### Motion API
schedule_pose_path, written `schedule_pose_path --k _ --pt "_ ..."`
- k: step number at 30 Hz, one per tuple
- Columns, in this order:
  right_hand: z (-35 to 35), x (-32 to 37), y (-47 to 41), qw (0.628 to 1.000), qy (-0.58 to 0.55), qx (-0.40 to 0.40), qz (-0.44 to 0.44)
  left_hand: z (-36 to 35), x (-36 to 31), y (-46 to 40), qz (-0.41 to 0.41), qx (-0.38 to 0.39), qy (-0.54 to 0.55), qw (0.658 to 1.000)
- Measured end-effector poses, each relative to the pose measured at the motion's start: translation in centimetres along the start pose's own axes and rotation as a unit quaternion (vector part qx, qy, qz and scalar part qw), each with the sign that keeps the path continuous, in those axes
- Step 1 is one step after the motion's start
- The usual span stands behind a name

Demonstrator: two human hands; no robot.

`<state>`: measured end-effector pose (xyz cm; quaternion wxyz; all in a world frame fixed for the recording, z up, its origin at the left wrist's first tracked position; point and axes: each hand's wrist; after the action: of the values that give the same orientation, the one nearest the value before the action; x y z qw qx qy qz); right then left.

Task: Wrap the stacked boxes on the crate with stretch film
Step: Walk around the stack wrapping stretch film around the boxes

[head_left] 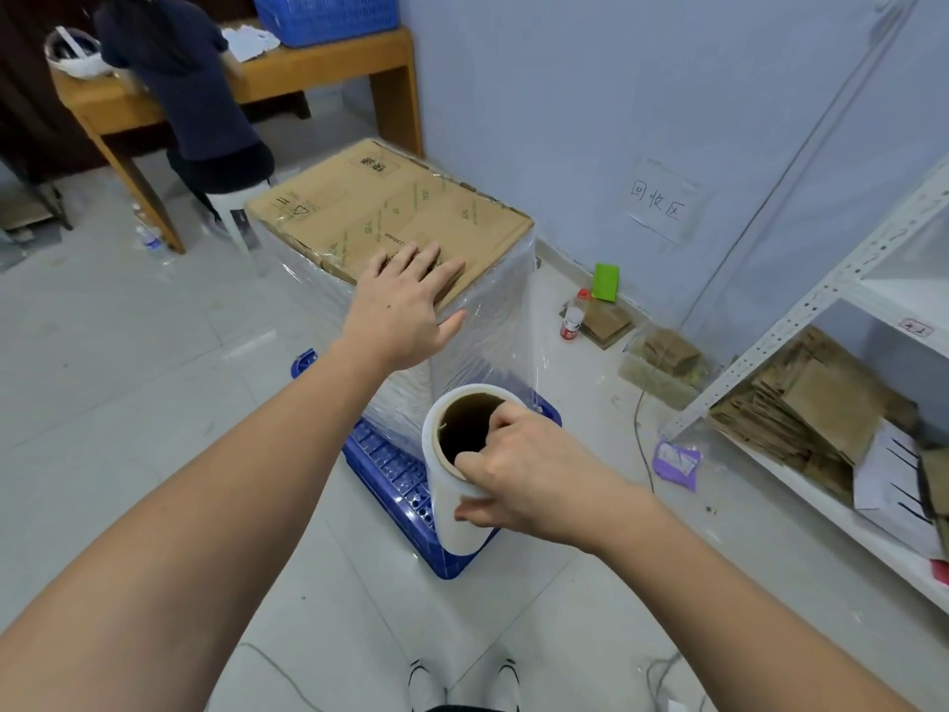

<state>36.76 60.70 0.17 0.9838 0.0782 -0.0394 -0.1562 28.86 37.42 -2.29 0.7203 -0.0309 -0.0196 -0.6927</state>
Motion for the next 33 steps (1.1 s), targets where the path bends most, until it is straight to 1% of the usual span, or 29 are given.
schedule_pose_path --k 2,5,9,13,17,19,22,26,30,33 --pt "0.4 0.9 0.2 0.999 0.016 0.004 -0.028 0.0 0.0 0.0 0.0 0.0 0.004 1.0" --pt "0.5 2.6 0.3 0.997 0.009 0.005 -0.078 0.0 0.1 0.1 -0.002 -0.003 0.007 1.0" --pt "0.6 4.4 -0.3 0.984 -0.003 -0.002 -0.175 0.0 0.2 0.1 -0.008 -0.007 0.017 1.0" --pt "1.3 5.6 -2.2 0.954 -0.066 0.003 -0.292 -0.3 0.5 0.1 -0.017 -0.015 0.018 1.0" --pt "2.3 6.9 -3.7 0.926 -0.095 0.006 -0.364 0.0 1.2 -0.2 -0.043 0.018 0.021 0.999" --pt "2.9 7.8 -4.3 0.906 -0.11 0.006 -0.408 0.1 1.5 -0.3 -0.062 0.032 0.02 0.997" --pt "2.8 8.8 -5.4 0.88 -0.097 0.023 -0.464 0.1 2.4 -0.3 -0.107 0.042 0.017 0.993" --pt "2.8 9.4 -7.5 0.84 -0.105 0.034 -0.532 0.7 5.1 -0.9 -0.208 0.047 -0.015 0.977" --pt "2.3 9.2 -9.1 0.802 -0.057 -0.007 -0.594 1.2 8.2 -2.7 -0.303 0.027 -0.022 0.952" --pt "2.2 9.3 -9.4 0.8 -0.053 -0.029 -0.597 0.7 8.4 -3.2 -0.327 0.034 -0.034 0.944"
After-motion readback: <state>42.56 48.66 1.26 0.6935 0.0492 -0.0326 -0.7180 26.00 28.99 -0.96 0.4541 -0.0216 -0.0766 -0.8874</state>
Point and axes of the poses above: each hand's wrist, its own y-axis away from the middle knuckle, its own z-axis out of the back of the hand, x = y × z, and after that the axes turned 11 degrees about x, right-handed
